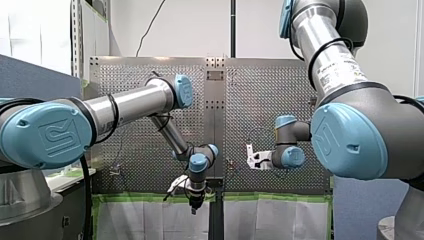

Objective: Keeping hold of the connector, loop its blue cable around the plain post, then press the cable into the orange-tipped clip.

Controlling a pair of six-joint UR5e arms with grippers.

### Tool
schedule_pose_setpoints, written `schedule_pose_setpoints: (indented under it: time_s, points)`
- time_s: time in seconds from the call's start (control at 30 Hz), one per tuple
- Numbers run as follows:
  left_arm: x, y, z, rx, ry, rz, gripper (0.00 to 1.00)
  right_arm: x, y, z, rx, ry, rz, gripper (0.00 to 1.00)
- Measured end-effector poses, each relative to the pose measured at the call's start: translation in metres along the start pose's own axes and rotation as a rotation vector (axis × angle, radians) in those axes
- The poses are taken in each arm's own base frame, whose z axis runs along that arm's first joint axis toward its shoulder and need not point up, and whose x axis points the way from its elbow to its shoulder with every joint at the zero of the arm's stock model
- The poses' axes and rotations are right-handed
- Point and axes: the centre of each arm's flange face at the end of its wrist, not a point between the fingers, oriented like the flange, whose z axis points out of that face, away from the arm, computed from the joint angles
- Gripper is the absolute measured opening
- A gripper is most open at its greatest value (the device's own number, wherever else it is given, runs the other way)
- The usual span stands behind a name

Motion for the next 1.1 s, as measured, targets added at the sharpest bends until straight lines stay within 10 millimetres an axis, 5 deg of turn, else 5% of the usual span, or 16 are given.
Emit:
schedule_pose_setpoints:
  time_s: [1.1]
  points:
    - [0.026,0.008,0.024,0.018,0.054,-0.026,1.00,0.002,-0.003,0.002,0.009,0.012,0.002,0.00]
